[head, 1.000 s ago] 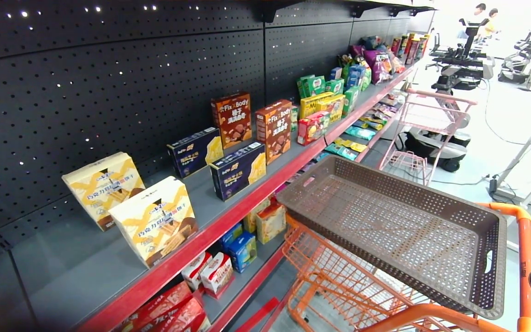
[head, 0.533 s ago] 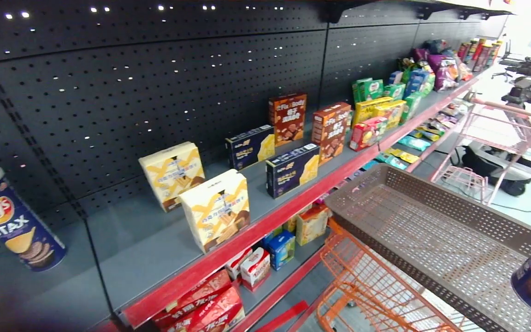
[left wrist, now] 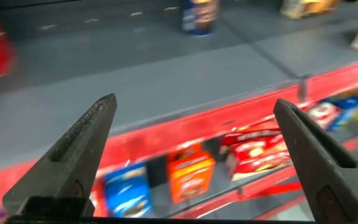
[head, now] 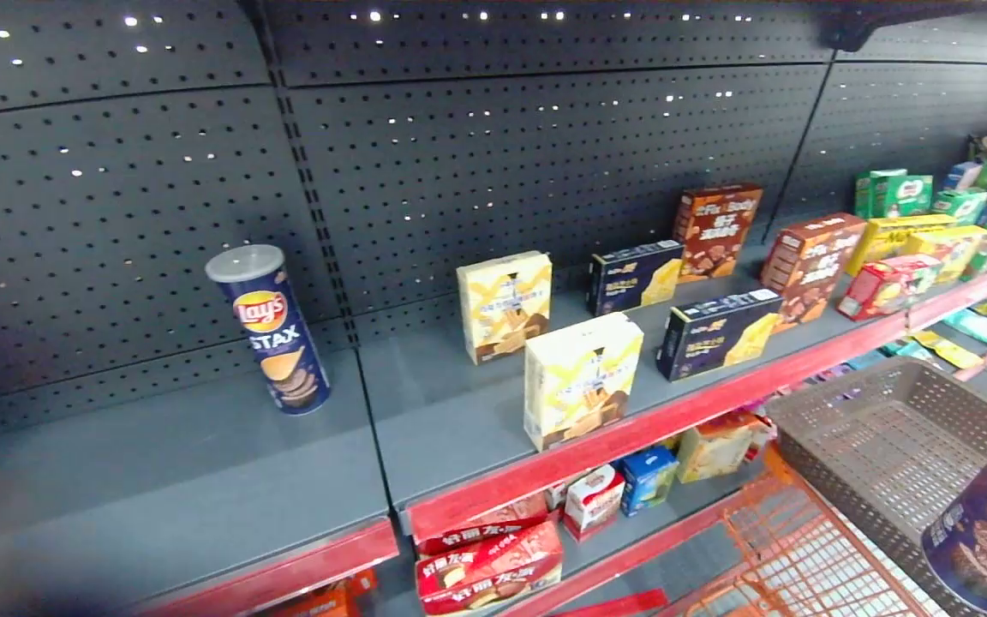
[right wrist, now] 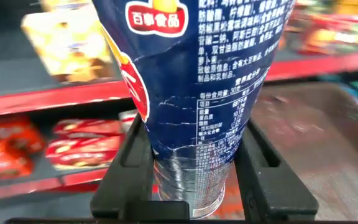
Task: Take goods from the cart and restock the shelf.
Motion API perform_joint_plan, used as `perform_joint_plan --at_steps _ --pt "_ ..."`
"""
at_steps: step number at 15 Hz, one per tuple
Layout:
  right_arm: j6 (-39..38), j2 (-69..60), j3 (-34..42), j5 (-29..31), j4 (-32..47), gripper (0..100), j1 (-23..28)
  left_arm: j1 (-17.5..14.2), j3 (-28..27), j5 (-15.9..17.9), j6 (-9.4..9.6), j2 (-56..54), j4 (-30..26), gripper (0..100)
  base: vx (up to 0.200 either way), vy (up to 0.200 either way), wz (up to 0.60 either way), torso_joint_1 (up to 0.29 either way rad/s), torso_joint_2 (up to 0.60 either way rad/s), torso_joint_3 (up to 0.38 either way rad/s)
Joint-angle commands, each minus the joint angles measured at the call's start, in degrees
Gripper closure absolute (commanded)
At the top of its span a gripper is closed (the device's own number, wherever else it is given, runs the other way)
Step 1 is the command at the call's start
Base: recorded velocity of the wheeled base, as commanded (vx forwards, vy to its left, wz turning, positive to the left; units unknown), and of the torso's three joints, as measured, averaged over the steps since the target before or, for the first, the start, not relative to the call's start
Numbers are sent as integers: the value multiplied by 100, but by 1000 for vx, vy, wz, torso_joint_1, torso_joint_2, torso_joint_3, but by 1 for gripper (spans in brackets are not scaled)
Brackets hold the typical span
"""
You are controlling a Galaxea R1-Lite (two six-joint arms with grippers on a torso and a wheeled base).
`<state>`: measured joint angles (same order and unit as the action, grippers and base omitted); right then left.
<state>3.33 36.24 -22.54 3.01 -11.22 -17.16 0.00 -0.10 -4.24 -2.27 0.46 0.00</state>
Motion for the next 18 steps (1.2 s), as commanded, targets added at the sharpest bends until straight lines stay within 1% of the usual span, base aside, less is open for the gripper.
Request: perform_joint_plan --at_steps 1,7,9,10,12,14,16,17,18 --pt "1 41 66 -11 -3 100 -24 0 1 -6 -2 6 0 0 0 0 600 2 -2 -2" --pt "1 58 83 -11 -21 100 -15 0 1 -6 -2 6 0 0 0 0 600 3 4 2" --pt "-16 102 136 -37 -91 100 -33 0 1 -6 -2 6 0 0 0 0 0 0 0 0" --pt "-69 173 162 -134 -188 100 -129 0 1 -6 -2 6 0 0 0 0 0 0 0 0" --pt "-271 445 320 -574 -900 100 -481 0 1 2 -2 6 0 0 0 0 0 0 0 0" --pt "-219 849 523 -899 -1647 100 -806 0 1 -6 -2 6 0 0 0 0 0 0 0 0" --pt "-78 1078 505 -978 -1752 100 -824 0 1 -6 -2 6 0 0 0 0 0 0 0 0" --pt "-69 1227 435 -1224 -1990 100 -859 0 1 -6 -2 6 0 0 0 0 0 0 0 0" --pt "-131 1306 356 -1883 -2333 100 -947 0 1 -6 -2 6 0 0 0 0 0 0 0 0"
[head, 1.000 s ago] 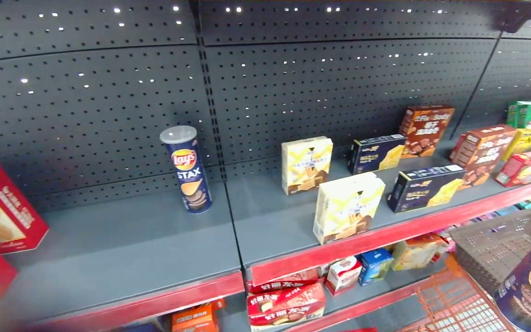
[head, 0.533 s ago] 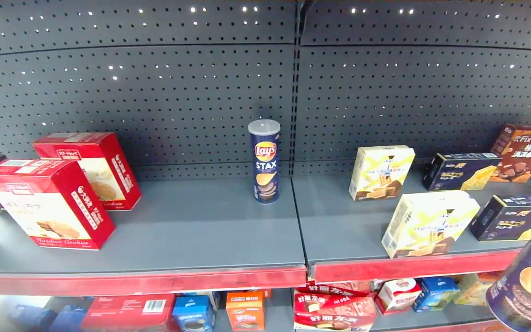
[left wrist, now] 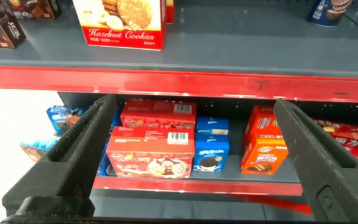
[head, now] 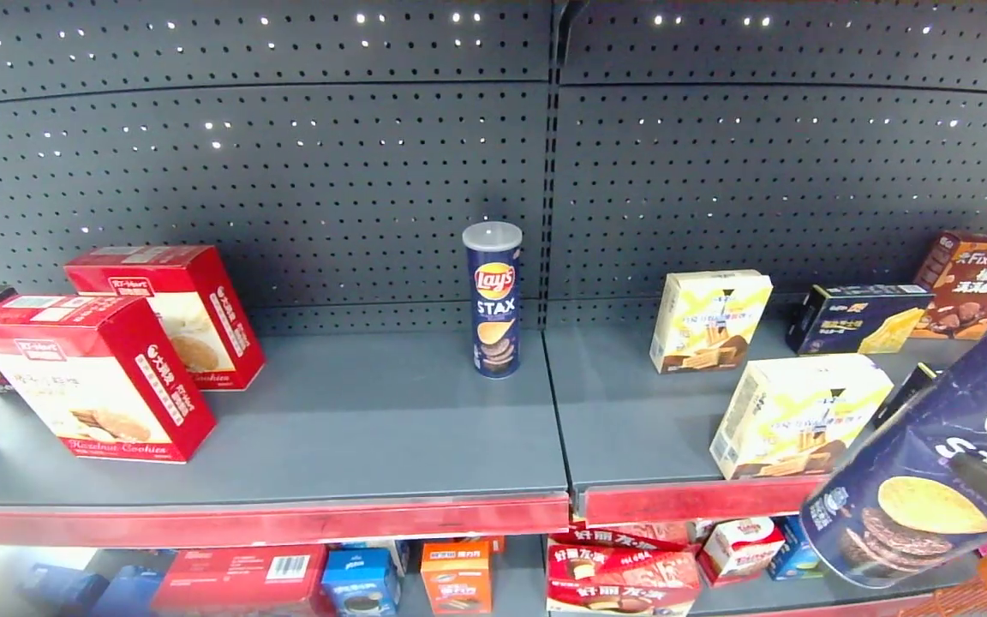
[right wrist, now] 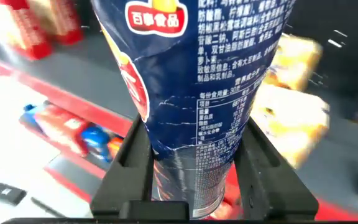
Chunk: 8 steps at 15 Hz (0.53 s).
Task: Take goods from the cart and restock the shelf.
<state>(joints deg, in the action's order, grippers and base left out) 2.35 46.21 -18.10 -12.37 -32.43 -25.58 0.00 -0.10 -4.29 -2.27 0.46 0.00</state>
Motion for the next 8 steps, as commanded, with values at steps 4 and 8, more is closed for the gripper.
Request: perform_joint_plan --at_steps 4,8 --pt "-183 757 -826 -898 -282 100 -343 0 1 -2 -2 6 0 0 0 0 0 0 0 0" --pt "-367 1056 -879 -907 -273 100 -721 -9 1 -2 -2 6 0 0 0 0 0 0 0 0"
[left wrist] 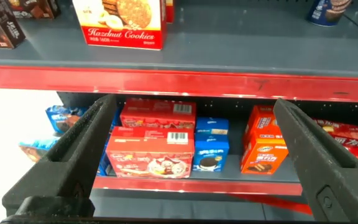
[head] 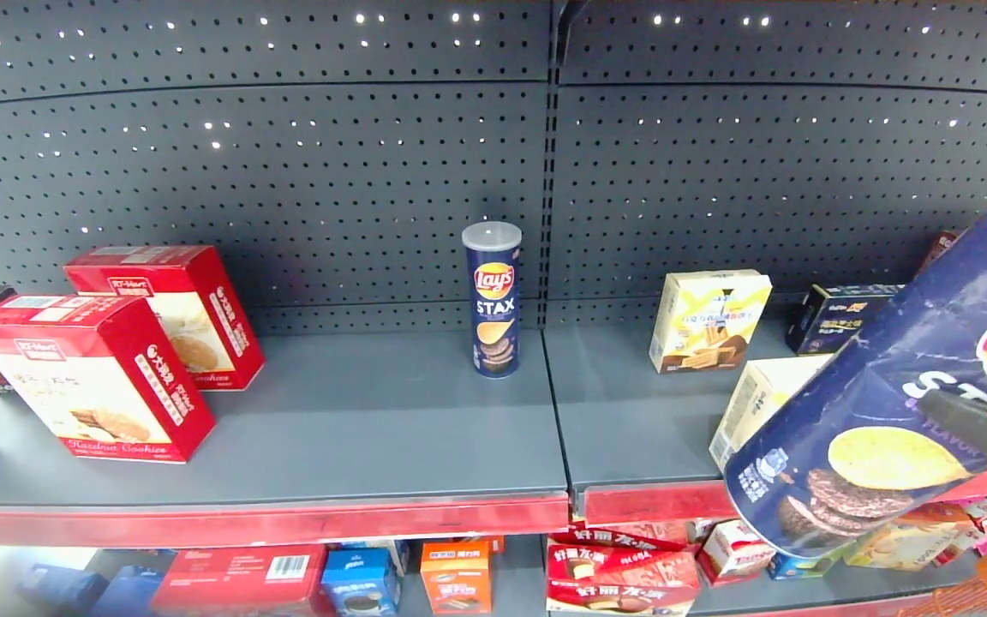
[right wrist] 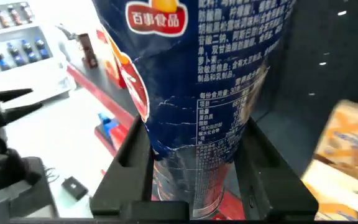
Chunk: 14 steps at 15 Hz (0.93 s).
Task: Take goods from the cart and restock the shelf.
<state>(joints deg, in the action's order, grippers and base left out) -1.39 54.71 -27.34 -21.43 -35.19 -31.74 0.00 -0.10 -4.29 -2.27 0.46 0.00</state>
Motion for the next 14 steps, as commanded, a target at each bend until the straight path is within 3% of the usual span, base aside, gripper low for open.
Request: perform_joint_plan --at_steps 1,8,9,10,11,12,13,14 --pt "7 242 45 7 4 100 -201 0 1 -2 -2 6 0 0 0 0 0 0 0 0" --pt "-10 268 -61 51 777 100 -227 0 -17 69 51 6 -26 0 0 0 0 0 0 0" --pt "-2 338 -87 43 786 100 -245 -70 -315 51 288 173 -26 0 0 0 0 0 0 0" --pt "-2 453 -78 43 786 100 -245 -44 -1309 113 631 1290 -211 0 0 0 0 0 0 0" --pt "-2 497 -69 43 777 100 -245 -26 -2258 165 640 2248 -492 0 0 0 0 0 0 0" --pt "-2 523 -69 51 786 100 -245 -9 -2891 227 719 2898 -791 0 0 0 0 0 0 0" --pt "-2 532 -78 51 795 100 -236 53 -3462 385 930 3584 -1099 0 0 0 0 0 0 0" --pt "-2 532 -87 60 830 100 -236 255 -3849 631 991 4014 -1336 0 0 0 0 0 0 0"
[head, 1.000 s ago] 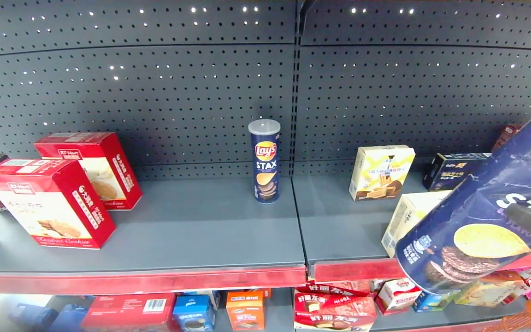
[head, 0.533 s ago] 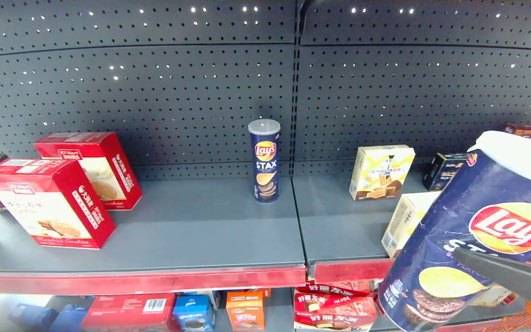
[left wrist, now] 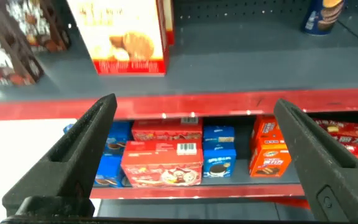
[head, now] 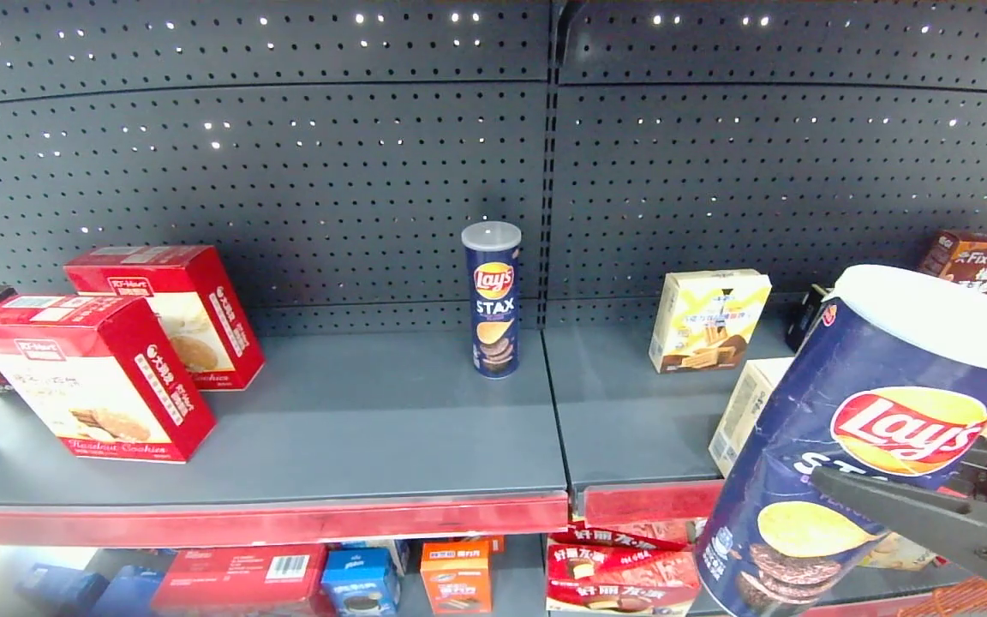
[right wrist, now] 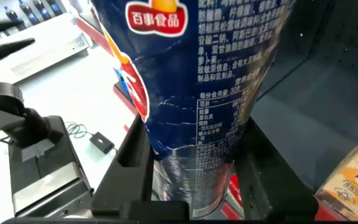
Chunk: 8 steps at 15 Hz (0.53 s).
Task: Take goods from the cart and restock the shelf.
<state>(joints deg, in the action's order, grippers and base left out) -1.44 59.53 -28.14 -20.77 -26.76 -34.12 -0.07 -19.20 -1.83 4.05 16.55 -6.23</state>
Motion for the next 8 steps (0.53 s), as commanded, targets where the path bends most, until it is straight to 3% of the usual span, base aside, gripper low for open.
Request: perform_joint_plan --at_steps 1,3,4,5,7,8 --pt "3 50 -34 21 109 100 2 438 -2105 411 395 2801 -766 0 0 0 0 0 0 0" --pt "3 59 -140 144 338 100 2 640 -2439 394 386 3521 -748 0 0 0 0 0 0 0" --pt "3 103 -166 179 356 100 2 939 -2580 578 219 3908 -722 0 0 0 0 0 0 0" --pt "3 165 -192 258 347 100 -7 1291 -2879 763 -343 4347 -564 0 0 0 0 0 0 0" --pt "3 226 -271 293 347 100 -7 1906 -3213 824 -1046 4954 -326 0 0 0 0 0 0 0" --pt "3 244 -307 293 338 100 2 1985 -3230 948 -1292 5305 60 0 0 0 0 0 0 0"
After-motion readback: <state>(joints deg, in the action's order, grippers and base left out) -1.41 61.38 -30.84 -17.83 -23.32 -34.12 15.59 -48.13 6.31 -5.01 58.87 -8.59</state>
